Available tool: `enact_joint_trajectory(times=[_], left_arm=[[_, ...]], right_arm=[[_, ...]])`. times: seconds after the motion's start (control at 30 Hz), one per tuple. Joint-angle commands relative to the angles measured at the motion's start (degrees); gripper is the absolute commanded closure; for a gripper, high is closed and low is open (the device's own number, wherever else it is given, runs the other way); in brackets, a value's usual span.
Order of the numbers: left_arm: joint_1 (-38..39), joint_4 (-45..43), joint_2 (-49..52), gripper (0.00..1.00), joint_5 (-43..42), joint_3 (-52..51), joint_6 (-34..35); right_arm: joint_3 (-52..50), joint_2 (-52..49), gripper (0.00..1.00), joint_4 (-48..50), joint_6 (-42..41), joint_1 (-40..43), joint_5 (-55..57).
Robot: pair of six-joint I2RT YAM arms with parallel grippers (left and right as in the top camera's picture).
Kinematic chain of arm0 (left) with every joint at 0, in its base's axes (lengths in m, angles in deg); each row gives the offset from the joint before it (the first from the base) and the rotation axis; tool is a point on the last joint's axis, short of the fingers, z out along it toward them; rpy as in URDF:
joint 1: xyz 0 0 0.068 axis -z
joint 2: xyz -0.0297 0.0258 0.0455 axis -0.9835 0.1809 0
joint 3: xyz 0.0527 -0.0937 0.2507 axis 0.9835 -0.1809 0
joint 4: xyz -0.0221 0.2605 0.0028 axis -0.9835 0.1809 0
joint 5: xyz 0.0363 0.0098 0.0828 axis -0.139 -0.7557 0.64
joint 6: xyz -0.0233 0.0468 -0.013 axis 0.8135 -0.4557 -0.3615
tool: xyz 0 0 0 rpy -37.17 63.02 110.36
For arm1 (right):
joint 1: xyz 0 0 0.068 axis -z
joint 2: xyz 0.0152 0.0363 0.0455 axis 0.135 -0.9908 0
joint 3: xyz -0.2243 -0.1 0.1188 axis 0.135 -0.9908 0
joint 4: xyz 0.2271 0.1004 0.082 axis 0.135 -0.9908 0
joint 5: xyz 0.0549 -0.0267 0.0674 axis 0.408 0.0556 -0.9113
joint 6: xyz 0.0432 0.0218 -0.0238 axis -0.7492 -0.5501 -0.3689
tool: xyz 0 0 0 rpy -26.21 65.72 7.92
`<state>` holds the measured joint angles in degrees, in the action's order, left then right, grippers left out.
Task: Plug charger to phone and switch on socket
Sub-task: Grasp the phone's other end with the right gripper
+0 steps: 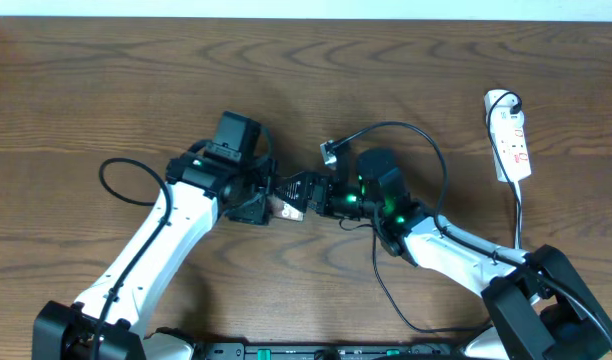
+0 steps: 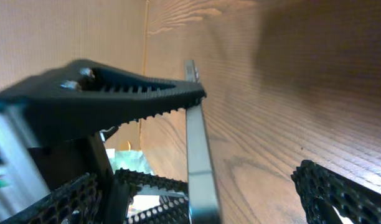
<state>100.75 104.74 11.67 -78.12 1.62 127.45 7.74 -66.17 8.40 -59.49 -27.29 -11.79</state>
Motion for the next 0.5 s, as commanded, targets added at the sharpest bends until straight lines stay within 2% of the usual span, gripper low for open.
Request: enact_joint_trajectory(times=[0.0,0.33,0.47], left_arm=[[1.73,-0.72,-0.11,0.93,0.13,0.57,3.19],[4.0,-2.34,-0.11,0.93,-5.09,0.59,4.7],[4.0,-2.6,-0.11,0.93,-7.23,0.57,4.87]], right_arm=[[0.79,-0.07,0.01,-0.13,-0.04,-1.25,2.34],[0.79,-0.07,0.01,-0.28,0.07,-2.56,3.76],[0.79,-0.07,0.09,-0.31,0.11,-2.56,3.76]])
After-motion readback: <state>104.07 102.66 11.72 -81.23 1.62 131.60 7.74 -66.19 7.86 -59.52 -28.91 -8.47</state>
